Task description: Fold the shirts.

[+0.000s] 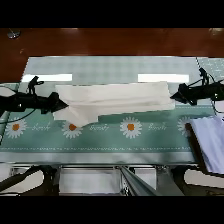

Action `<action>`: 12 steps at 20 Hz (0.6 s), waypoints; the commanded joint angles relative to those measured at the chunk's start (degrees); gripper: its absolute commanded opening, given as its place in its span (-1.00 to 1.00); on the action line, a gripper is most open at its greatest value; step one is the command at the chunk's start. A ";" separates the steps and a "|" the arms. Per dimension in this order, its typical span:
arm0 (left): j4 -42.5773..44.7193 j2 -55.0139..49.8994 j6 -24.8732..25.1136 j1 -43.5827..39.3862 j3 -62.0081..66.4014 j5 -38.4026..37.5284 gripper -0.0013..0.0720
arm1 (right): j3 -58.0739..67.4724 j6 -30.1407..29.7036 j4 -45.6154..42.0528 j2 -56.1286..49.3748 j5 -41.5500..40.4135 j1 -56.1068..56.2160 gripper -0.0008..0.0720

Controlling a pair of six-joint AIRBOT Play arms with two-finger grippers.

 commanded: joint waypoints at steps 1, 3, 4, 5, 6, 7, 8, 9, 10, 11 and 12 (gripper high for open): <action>0.04 -9.88 -1.88 -1.40 10.91 2.12 -0.90 | 10.16 3.26 1.16 -8.20 -1.05 2.12 -0.92; 0.07 -14.45 -3.23 -1.38 16.26 2.10 -0.90 | 14.62 3.98 1.40 -11.85 -1.07 2.62 -0.92; 0.07 -16.61 -3.89 -1.40 18.73 1.81 -0.90 | 16.65 4.24 1.62 -13.68 -1.05 3.06 -0.92; 0.07 -18.45 -4.11 -1.55 20.65 1.31 -0.90 | 18.12 4.72 1.62 -15.15 -1.07 3.06 -0.92; 0.11 -20.00 -4.00 -1.75 22.27 1.27 -0.90 | 19.26 5.62 1.70 -16.55 -1.07 3.06 -0.92; 0.13 -21.07 -4.00 -2.03 23.30 1.44 -0.90 | 20.06 6.05 1.70 -17.68 -1.07 3.06 -0.92; 0.15 -22.03 -4.00 -2.23 24.00 1.81 -0.90 | 20.72 6.47 1.75 -18.73 -1.07 3.06 -0.92; 0.15 -22.69 -3.82 -2.47 24.33 2.05 -0.90 | 20.85 6.43 2.32 -19.37 -1.18 3.06 -0.91; 0.04 -23.02 -3.54 -2.51 24.44 2.16 -0.86 | 20.85 5.99 2.97 -19.78 -1.53 3.06 -0.79; 0.20 -23.02 -3.54 -2.47 24.46 2.10 -0.38 | 20.85 4.85 3.78 -19.78 -1.57 3.04 0.07; 0.61 -22.97 -3.56 -1.95 25.16 -0.17 0.89 | 21.18 2.14 5.35 -19.58 -0.48 2.89 0.77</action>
